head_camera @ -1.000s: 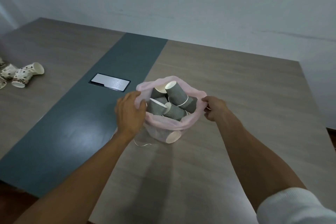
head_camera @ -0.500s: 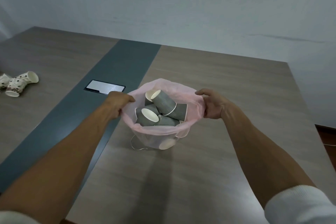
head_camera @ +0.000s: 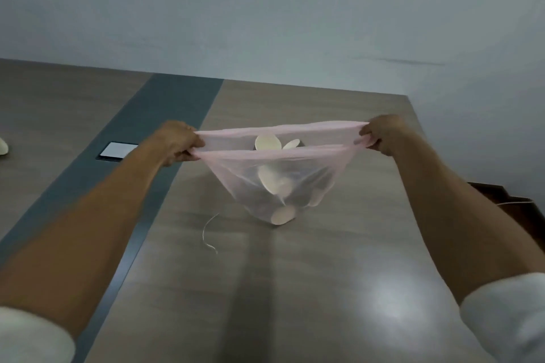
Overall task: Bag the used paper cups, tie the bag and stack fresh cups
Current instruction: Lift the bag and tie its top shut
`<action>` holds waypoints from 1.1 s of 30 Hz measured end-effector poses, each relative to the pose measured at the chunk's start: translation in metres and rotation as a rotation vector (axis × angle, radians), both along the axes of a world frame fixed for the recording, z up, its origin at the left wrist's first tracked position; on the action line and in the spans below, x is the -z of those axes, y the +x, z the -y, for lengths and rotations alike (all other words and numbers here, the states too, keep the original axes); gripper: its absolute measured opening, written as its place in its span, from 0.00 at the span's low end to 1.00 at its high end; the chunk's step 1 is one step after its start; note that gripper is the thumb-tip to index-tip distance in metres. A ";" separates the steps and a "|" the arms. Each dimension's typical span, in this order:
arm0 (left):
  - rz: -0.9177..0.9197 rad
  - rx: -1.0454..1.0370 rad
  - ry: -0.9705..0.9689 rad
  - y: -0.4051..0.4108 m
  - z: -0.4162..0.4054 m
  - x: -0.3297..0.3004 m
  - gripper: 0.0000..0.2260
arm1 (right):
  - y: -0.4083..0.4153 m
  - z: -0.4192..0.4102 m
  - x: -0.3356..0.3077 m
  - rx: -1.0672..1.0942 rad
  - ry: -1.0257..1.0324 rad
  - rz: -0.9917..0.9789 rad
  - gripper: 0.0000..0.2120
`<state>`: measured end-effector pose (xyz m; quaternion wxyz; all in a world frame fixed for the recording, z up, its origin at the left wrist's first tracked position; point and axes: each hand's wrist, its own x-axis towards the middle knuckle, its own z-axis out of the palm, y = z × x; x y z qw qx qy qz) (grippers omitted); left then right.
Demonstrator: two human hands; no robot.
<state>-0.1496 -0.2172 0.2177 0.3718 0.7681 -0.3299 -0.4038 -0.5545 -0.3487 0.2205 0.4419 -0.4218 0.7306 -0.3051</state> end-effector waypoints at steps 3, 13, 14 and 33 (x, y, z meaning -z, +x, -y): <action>0.096 0.091 0.043 -0.003 -0.001 -0.011 0.06 | -0.028 -0.011 -0.006 -0.006 0.031 0.049 0.08; 0.234 0.100 -0.092 -0.034 -0.001 -0.027 0.09 | -0.056 -0.050 -0.012 -0.187 -0.163 -0.420 0.11; 0.154 0.063 -0.118 -0.032 -0.002 -0.030 0.11 | -0.059 -0.051 -0.016 -0.144 -0.193 -0.385 0.11; -0.044 -0.074 -0.281 -0.023 -0.003 -0.031 0.13 | -0.066 -0.063 -0.018 -0.111 -0.073 -0.216 0.07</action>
